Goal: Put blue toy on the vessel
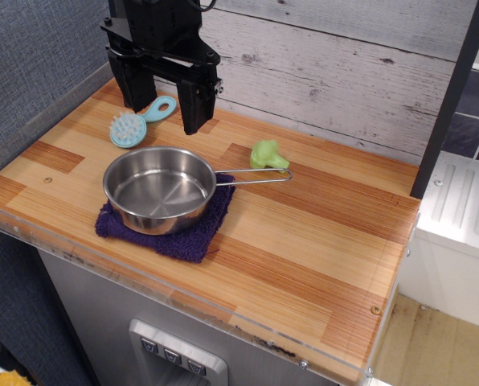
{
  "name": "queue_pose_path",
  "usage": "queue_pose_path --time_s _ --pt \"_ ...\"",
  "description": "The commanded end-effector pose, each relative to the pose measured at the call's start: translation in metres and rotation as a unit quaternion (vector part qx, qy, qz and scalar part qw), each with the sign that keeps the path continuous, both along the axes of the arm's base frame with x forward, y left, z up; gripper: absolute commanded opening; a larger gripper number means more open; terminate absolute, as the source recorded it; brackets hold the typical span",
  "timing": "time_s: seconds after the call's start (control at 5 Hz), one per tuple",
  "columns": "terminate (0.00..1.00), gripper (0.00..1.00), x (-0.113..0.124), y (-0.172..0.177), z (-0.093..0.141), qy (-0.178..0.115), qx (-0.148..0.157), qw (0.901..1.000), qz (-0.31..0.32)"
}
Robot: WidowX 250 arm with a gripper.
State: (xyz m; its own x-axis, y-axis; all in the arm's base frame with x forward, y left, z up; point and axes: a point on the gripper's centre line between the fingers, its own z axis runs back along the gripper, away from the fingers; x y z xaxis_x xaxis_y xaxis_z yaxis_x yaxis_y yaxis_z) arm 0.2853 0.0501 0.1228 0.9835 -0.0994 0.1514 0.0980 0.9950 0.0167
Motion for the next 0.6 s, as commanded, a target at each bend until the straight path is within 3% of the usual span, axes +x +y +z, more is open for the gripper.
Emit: queue_pose_path --time_s 0.0,0.2,0.4 --pt "0.00 1.00 0.000 0.000 0.000 0.000 0.000 1.0000 0.000" --pt "0.00 1.00 0.022 -0.008 -0.010 0.007 -0.008 0.9999 0.004" --pt "0.00 1.00 0.047 -0.016 -0.021 -0.003 0.018 0.9997 0.017"
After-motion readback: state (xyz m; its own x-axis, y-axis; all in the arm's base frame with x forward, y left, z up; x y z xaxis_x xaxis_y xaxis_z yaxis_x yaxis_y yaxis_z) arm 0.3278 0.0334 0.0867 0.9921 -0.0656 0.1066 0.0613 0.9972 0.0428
